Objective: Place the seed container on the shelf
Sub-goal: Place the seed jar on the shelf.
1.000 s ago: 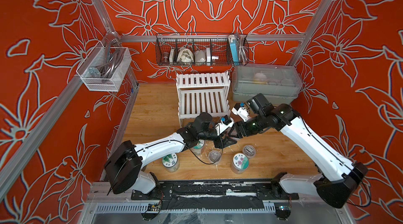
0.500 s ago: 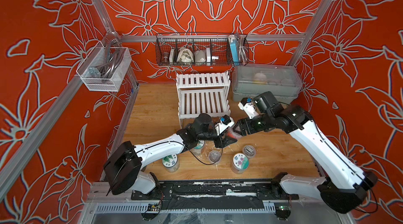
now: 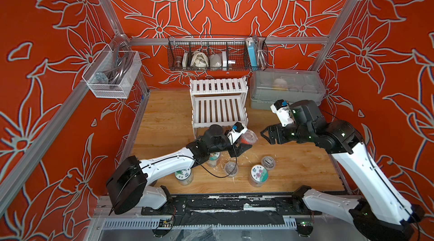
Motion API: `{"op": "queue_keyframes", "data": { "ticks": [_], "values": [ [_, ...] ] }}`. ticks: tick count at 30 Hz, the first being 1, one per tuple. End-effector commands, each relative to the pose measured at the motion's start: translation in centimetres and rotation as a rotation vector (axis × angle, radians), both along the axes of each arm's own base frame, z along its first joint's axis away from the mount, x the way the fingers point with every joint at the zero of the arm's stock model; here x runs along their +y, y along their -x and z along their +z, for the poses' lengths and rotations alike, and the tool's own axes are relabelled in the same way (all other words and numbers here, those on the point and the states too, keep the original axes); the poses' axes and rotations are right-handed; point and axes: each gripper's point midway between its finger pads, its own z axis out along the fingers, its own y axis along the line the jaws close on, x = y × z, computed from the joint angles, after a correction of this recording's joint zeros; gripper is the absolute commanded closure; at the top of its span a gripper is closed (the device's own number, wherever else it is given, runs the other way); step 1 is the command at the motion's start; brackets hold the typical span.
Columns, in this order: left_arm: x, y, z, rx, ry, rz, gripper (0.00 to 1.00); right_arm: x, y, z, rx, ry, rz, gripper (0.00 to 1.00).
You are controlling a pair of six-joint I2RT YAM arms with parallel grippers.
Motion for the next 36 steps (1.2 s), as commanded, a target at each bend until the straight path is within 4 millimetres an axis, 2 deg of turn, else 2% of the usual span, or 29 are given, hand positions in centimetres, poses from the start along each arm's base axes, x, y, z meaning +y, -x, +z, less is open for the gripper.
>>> {"op": "queue_keyframes", "data": {
  "ticks": [1,9,14,17,22,26,30,36],
  "values": [
    [1.7,-2.2,3.5,-0.109,0.073,0.164,0.39,0.1,0.3,-0.3,0.010,-0.009,0.008,0.18],
    [6.5,-6.1,8.4,-0.297,0.133,0.459,0.38,0.4,0.6,-1.3,0.034,-0.016,0.024,0.17],
    [10.9,-10.0,11.6,-0.373,0.233,0.647,0.38,0.6,0.7,-2.2,0.057,-0.012,0.031,0.17],
    [13.6,-12.0,12.7,-0.418,0.297,0.741,0.39,0.5,0.8,-2.8,0.072,0.002,0.031,0.17],
    [17.3,-14.9,12.9,-0.432,0.346,0.879,0.38,0.5,0.8,-3.8,0.100,0.020,0.038,0.17],
    [19.3,-16.3,12.7,-0.439,0.379,0.956,0.38,0.7,0.9,-4.2,0.110,0.020,0.045,0.17],
    [20.0,-17.2,12.4,-0.444,0.387,0.979,0.39,0.9,0.9,-4.5,0.119,0.017,0.050,0.17],
    [19.8,-18.4,12.2,-0.447,0.384,0.983,0.38,1.1,1.0,-5.2,0.133,0.018,0.064,0.17]
  ]
}}
